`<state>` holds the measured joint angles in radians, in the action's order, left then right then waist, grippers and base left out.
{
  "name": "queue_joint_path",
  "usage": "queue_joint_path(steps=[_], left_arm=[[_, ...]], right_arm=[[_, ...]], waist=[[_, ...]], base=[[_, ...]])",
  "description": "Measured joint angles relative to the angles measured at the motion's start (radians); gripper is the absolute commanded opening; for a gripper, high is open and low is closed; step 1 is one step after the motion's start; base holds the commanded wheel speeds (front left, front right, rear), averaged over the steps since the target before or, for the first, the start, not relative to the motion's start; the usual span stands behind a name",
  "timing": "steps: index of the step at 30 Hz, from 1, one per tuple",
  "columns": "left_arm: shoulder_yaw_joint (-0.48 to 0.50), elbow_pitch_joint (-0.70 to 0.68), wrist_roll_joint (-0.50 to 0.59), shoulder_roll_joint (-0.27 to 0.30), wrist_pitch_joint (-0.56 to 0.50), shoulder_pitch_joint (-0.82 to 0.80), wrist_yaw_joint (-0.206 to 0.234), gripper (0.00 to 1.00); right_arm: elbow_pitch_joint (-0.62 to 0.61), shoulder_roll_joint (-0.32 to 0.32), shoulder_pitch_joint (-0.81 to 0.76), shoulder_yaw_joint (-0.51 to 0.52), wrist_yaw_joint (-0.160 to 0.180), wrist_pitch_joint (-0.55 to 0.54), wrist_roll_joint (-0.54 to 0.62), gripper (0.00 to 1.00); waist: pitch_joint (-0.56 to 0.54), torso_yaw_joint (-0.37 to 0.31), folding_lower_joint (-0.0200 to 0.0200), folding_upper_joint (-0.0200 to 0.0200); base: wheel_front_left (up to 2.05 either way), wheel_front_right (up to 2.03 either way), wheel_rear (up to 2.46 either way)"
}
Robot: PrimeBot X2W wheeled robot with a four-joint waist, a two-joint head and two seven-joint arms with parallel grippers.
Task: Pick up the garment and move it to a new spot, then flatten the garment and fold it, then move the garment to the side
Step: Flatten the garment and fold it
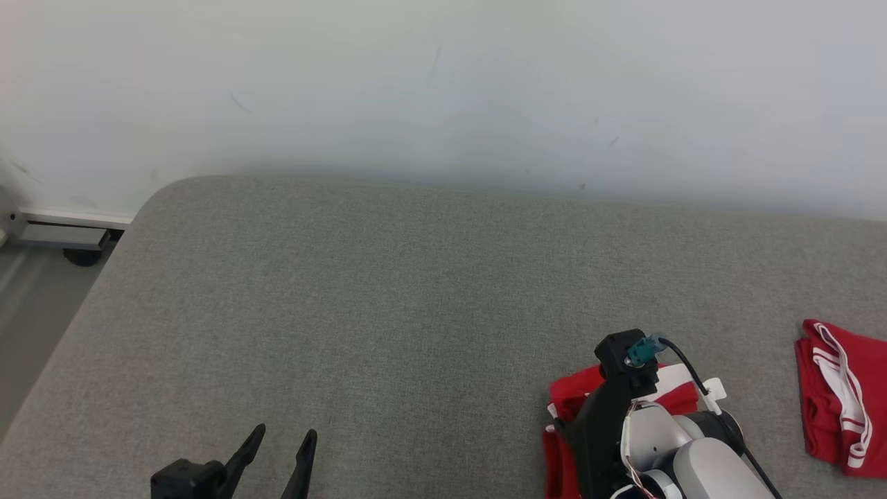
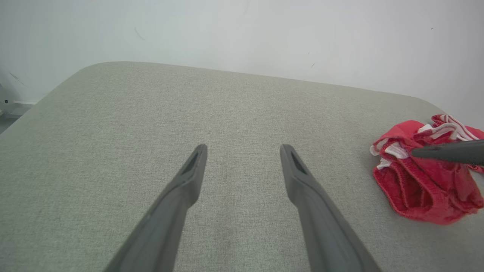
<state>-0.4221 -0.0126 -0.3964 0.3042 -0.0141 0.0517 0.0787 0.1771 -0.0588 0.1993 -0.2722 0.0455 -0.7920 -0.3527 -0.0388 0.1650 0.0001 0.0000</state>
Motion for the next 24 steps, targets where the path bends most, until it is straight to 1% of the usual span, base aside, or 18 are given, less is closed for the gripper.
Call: queue_joint_path(steps=[3,6,10,12,13,15,17,19,21,24], left_arm=[[0.001,0.0,0.0,0.0,0.0,0.0,0.0,1.0],[0.002,0.0,0.0,0.0,0.0,0.0,0.0,1.0],[0.003,0.0,0.0,0.001,0.0,0.0,0.0,1.0],[0.003,-0.001,0.0,0.001,0.0,0.0,0.0,1.0],[0.003,-0.001,0.0,0.001,0.0,0.0,0.001,1.0],[0.003,-0.001,0.0,0.001,0.0,0.0,0.001,1.0],[0.003,-0.001,0.0,0.001,0.0,0.001,0.002,1.0],[0.003,-0.002,0.0,0.0,0.0,0.001,0.002,1.0],[0.003,-0.004,0.0,0.0,0.0,0.002,0.002,1.0],[0.003,-0.007,-0.001,0.001,0.0,0.003,0.002,1.0]], right_arm=[[-0.029,0.0,0.004,0.002,0.0,0.015,-0.04,1.0],[-0.088,0.001,0.04,0.011,0.017,0.06,-0.104,1.0],[-0.154,0.003,0.084,0.078,0.027,0.108,-0.108,1.0],[-0.171,-0.001,0.081,0.107,0.04,0.121,-0.085,1.0],[-0.176,-0.013,0.078,0.12,0.043,0.124,-0.071,1.0],[-0.178,-0.06,0.063,0.148,0.048,0.123,-0.045,1.0],[-0.177,-0.119,0.021,0.176,0.053,0.114,-0.022,1.0],[-0.172,-0.16,-0.035,0.201,0.06,0.113,0.007,1.0],[-0.164,-0.177,-0.083,0.226,0.061,0.111,0.012,1.0],[-0.145,-0.18,-0.122,0.25,0.062,0.106,0.011,1.0]], waist=[[-0.001,0.0,0.0,0.0],[-0.002,-0.001,0.0,0.0],[-0.004,-0.007,0.0,0.0],[-0.005,-0.011,0.0,0.0],[-0.006,-0.013,0.0,0.0],[-0.007,-0.017,0.0,0.0],[-0.009,-0.021,0.0,0.0],[-0.01,-0.024,0.0,0.0],[-0.011,-0.027,0.0,0.0],[-0.011,-0.03,0.0,0.0]], base=[[0.0,0.0,0.0],[0.0,0.0,0.0],[0.0,0.0,0.0],[0.0,0.0,0.0],[0.0,0.0,0.0],[0.0,0.0,0.0],[0.0,0.0,0.0],[0.0,0.0,0.0],[0.0,0.0,0.0],[0.0,0.0,0.0]])
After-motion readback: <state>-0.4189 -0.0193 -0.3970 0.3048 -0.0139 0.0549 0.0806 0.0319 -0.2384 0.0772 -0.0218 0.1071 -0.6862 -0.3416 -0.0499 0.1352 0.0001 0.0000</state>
